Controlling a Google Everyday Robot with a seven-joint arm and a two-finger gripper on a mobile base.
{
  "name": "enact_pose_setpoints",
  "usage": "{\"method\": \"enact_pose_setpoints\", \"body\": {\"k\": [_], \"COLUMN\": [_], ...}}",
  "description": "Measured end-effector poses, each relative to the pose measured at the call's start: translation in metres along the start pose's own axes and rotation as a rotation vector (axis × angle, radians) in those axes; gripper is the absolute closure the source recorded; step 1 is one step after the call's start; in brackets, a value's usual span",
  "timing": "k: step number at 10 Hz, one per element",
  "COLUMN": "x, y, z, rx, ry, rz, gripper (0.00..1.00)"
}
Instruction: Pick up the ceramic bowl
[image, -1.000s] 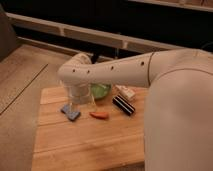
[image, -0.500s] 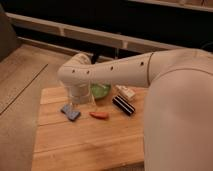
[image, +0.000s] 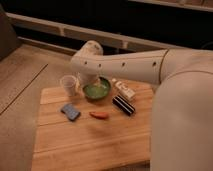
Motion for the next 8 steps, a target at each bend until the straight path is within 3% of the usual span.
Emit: {"method": "enact_pose_setpoints", "body": {"k": [1,4,6,8], "x": [-0.01,-0.007,-0.009,-0.038], "y": [-0.003,0.001,-0.001,-0.004], "z": [-0.002,-0.001,0.005,0.011], "rx": [-0.005,-0.005,0.043,0.083], "ry": [-0.025,-0.02,-0.034,-0.094], "rz": [-0.012,-0.021,-0.05,-0.109], "gripper": [0.35,0.35,0.35,0.35]}}
